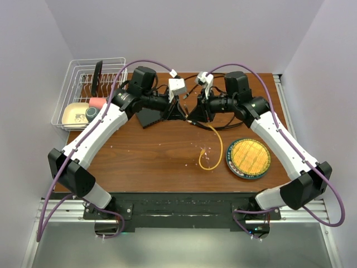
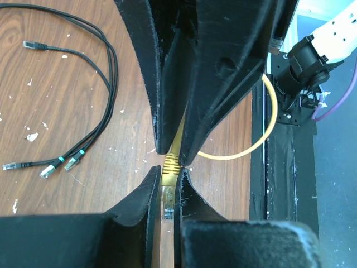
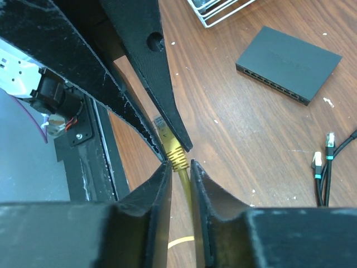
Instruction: Insert the plug into the switch port
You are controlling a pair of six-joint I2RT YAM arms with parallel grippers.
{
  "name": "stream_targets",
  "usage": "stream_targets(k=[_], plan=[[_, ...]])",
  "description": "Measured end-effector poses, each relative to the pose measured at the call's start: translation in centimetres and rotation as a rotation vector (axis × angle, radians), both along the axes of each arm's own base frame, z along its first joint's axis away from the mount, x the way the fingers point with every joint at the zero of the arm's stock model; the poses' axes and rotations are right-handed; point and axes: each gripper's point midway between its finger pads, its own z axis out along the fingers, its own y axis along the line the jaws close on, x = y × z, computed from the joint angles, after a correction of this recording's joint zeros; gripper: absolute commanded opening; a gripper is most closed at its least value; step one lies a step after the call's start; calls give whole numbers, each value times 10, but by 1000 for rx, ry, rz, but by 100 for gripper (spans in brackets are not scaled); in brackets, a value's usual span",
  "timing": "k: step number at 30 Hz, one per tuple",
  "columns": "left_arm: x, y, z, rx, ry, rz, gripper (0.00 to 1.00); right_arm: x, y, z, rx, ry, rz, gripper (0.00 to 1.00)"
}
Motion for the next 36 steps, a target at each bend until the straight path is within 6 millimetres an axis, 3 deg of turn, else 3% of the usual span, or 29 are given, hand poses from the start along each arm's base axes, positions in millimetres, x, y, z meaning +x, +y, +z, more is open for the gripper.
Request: stream_targets(k=[2,5,8,9,12,15,18,23,29,33,36], plan=[[0,0,0,1,2,-1,0,0,0,0,-2,-5,4,0],[0,0,-2,3,7,-1,0,0,0,-1,-4,-6,6,0],[0,0,-2,4,9,-1,0,0,0,-2,-6,-4,7,15],[0,0,-2,4,9,-1,0,0,0,-2,-6,-3,6,28],[0,0,-1,1,4,-1,0,-1,0,-3,-9,-4,11,36],[1,-1,0,-1,0,0,0,-3,1,-3,-12,-2,16,37],[1,-1,0,-2,0,-1,0,-4,2,-4,-13,0,19,29],[-1,-1,0,-3,6,-6,0,-3,0,-5,-22,-5,12,1],[-1,-1,0,-2,10,-5,0,-2,0,-6,-26,-3,9,0],[1,0,0,1,11,10,47,-1,-1,-6,-28,-6,3,0],[12,1,2,-1,4,62,60,-2,-1,-9,-34,7,-3,0]])
